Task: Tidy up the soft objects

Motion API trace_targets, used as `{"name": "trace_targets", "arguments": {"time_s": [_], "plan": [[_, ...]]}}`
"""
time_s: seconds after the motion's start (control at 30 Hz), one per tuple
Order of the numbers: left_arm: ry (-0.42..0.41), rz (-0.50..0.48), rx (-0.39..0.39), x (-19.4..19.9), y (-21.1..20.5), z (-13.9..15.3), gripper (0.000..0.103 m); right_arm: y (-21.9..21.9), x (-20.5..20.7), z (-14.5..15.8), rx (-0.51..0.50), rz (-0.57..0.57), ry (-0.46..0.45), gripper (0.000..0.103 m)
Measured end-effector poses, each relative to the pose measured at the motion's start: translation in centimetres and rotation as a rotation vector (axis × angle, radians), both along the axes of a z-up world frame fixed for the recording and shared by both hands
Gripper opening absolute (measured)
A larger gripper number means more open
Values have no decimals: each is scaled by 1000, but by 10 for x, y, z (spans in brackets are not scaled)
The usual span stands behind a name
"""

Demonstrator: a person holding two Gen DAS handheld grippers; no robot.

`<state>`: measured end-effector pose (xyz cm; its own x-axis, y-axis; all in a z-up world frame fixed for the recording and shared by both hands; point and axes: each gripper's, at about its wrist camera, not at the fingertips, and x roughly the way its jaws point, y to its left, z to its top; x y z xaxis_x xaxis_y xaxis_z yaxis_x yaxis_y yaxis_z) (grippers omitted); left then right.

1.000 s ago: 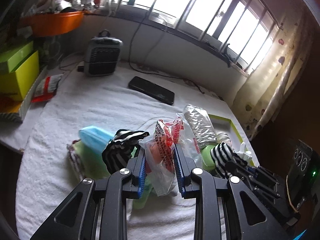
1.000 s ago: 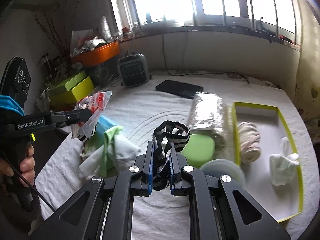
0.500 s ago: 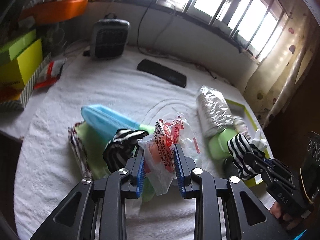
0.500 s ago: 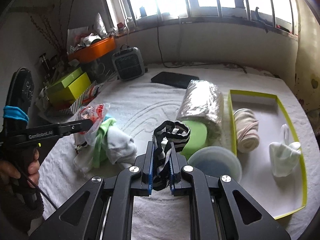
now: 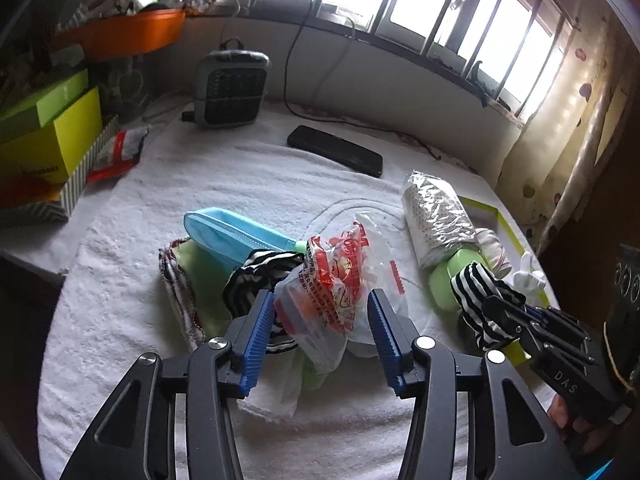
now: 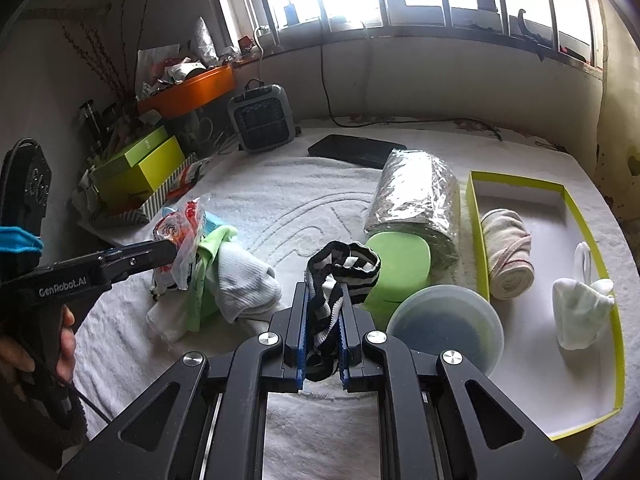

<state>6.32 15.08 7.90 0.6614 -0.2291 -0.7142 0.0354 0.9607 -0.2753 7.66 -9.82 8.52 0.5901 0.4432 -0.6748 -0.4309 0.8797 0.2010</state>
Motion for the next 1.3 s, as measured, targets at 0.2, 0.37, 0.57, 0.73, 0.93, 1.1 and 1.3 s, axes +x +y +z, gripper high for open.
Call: {"name": "trace_targets", "arguments": {"time_s": [0.2,0.37,0.57,0.73,0.93,1.1,1.3], "plan": [[-66,11,75,-11,-15,4,47,-2,2,-3,3,-7,13,12],[-67,-12,93,-9,-28,1,47,-2,2,-5,3,-5,16,12],[-60,-13,90,0,-36,2,47,-3,5,-8,7,-8,26,12],[-64,-34,94,7,-48,2,46,-4,5,-11,12,-8,34,12],[-12,-43,64,14,-51,-10,43,-8,5,-10,7,-9,29,12],[-86,-102,87,5,-53,12,42,-8,7,-12,22,-14,34,12],[-116,-112,109,2,-47,30,44,-11,5,-10,25,-10,29,12]]}}
